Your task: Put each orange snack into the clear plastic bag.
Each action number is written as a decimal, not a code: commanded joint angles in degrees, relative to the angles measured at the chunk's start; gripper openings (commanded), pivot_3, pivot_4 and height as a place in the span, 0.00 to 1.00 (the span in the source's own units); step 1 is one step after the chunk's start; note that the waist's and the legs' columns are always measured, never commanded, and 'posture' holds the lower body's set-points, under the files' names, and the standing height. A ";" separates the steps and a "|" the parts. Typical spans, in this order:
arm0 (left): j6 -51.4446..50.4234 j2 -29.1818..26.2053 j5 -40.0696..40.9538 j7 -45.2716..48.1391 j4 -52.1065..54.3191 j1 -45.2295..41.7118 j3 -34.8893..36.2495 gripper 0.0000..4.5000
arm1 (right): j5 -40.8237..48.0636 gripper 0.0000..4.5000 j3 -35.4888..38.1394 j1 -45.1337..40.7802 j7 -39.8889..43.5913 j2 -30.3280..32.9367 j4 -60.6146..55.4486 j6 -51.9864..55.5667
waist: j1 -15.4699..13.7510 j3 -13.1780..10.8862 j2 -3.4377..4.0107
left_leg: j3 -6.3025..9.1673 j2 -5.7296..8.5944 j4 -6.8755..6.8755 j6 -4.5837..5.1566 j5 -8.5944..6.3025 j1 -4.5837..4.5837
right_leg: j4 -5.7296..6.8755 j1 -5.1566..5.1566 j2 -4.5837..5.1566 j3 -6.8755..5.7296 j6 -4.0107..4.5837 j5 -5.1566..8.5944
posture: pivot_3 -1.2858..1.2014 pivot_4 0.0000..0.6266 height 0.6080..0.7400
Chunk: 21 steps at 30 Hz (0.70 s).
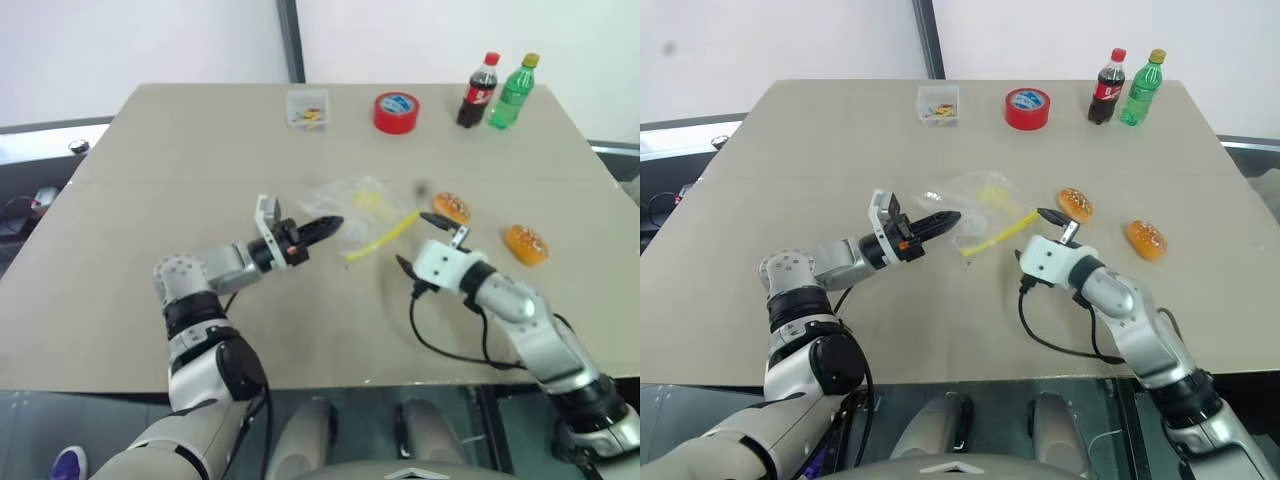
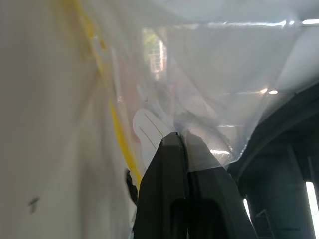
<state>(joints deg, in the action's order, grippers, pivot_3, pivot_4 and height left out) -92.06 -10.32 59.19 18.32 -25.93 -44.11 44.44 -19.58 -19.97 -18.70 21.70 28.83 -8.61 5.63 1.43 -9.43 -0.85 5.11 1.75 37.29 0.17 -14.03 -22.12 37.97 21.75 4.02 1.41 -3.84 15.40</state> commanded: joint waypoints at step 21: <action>16.14 -9.04 53.58 -32.24 12.61 12.96 -15.15 0.00 | 0.53 0.01 4.14 -15.89 -8.49 -10.40 26.74 -15.51 | 0.72 -0.04 -0.08 | -0.18 -0.01 0.05 -0.04 0.03 -0.72 | 0.18 0.85 0.01 0.27 0.04 -0.03 | 0.52 0.24 1.00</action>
<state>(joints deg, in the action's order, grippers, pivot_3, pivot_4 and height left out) -78.74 -18.67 109.40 -13.22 -16.24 -31.61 30.63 -20.08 -17.71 -32.57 13.33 18.17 19.23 -8.06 2.15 -9.47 -0.92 4.92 1.75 37.34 0.13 -14.00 -22.84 38.15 22.61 4.03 1.68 -3.79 15.37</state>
